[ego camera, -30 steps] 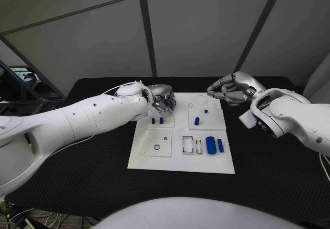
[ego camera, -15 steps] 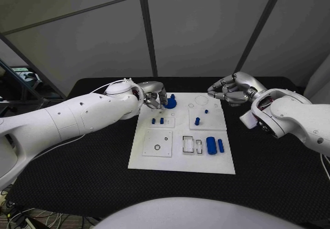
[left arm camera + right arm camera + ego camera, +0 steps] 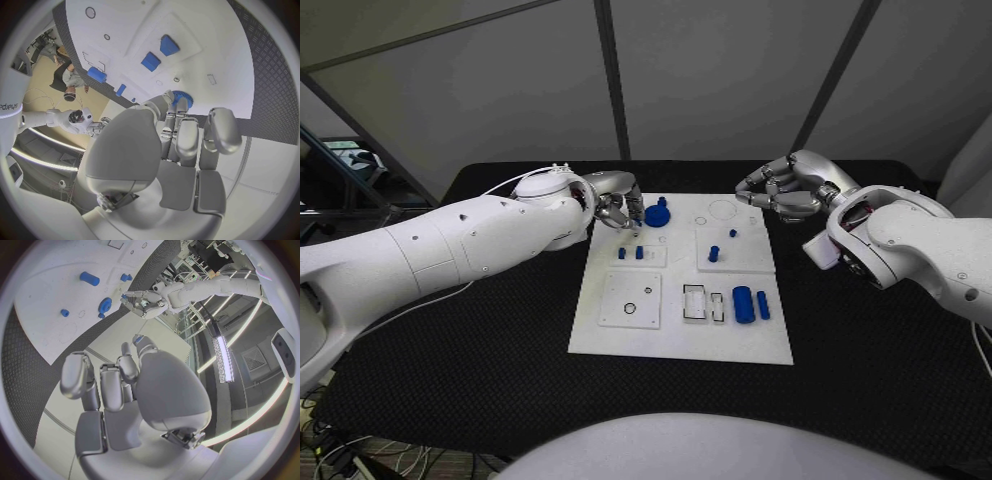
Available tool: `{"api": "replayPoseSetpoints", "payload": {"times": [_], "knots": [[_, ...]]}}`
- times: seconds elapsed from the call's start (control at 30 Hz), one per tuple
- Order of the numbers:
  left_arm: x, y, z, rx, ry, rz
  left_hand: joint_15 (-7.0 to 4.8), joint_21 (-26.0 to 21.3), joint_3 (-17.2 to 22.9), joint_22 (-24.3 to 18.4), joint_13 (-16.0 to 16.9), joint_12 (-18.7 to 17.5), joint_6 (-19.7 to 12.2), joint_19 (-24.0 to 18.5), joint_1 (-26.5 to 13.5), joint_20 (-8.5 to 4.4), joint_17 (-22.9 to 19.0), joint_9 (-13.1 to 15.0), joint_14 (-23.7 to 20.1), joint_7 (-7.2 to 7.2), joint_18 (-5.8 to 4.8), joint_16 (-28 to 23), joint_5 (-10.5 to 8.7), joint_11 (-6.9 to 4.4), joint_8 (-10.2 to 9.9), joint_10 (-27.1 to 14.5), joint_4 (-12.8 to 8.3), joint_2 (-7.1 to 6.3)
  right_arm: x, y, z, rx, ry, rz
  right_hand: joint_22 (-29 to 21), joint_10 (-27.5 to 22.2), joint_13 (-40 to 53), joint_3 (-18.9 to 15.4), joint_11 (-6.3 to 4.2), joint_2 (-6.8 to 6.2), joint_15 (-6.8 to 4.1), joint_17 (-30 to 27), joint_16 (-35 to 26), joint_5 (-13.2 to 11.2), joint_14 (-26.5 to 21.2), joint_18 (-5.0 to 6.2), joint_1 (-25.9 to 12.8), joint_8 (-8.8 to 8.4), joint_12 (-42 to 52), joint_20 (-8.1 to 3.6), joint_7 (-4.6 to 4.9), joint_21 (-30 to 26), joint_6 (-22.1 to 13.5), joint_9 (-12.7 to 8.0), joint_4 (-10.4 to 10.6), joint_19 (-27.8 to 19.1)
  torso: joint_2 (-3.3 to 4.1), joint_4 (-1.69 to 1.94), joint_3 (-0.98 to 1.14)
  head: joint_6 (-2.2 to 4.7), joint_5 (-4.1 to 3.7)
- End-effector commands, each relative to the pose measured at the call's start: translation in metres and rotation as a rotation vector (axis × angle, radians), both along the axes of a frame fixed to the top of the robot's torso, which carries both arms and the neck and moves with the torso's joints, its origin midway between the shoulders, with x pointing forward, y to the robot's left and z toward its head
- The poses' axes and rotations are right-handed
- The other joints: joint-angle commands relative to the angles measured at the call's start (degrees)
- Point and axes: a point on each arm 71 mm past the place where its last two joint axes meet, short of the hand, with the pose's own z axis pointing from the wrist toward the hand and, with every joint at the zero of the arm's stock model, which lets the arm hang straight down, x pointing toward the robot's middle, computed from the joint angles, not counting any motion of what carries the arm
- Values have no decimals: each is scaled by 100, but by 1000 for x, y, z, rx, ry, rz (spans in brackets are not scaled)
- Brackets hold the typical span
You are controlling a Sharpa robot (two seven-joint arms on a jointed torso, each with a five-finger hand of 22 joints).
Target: Assemble the parts on the task board
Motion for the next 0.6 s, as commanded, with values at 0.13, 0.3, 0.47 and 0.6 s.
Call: {"api": "replayPoseSetpoints", "payload": {"times": [0.13, 0.3, 0.47, 0.6], "knots": [[-1, 1, -5, 8, 34, 7, -6, 26, 28, 145, 9, -44, 51, 41, -61, -19, -8, -7, 45, 14, 10, 34, 19, 4, -45, 61, 4, -17, 0, 2, 1, 4, -5, 9, 5, 21, 6, 28, 0, 45, 25, 428, 28, 10, 221, 51, 5, 21, 34, -8, -1, 19, -30, 5, -10, 37, -2, -3, 2, -7, 4], [-2, 2, -8, 14, 48, 8, -6, 26, 28, 145, 9, -44, 51, 41, -61, -19, -8, -7, 45, 14, 10, 34, 19, 4, -45, 61, 4, -17, 0, 2, 1, 4, -5, 8, 5, 21, 6, 28, 0, 45, 25, 428, 28, 10, 221, 51, 5, 21, 34, -8, -1, 19, -30, 5, -10, 37, -2, -3, 2, -9, 2], [-3, 3, -10, 21, 61, 10, -6, 29, 28, 147, 9, -48, 53, 42, -65, -19, -10, -7, 44, 14, 10, 33, 19, 3, -47, 64, 5, -19, 0, 1, 1, 3, -4, 8, 5, 21, 6, 28, 0, 45, 25, 428, 28, 10, 221, 51, 5, 21, 34, -8, -1, 19, -30, 5, -10, 37, 0, -2, 3, -11, 7], [-3, 3, -11, 26, 69, 11, -6, 32, 28, 149, 9, -52, 55, 42, -69, -19, -13, -7, 43, 13, 9, 33, 19, 3, -49, 67, 5, -20, 0, 1, 1, 3, -4, 8, 9, 21, 2, 35, -2, 50, 24, 431, 30, 10, 223, 50, 8, 23, 31, -9, -2, 21, -29, 9, -10, 41, -2, 2, 1, -15, 11]]}}
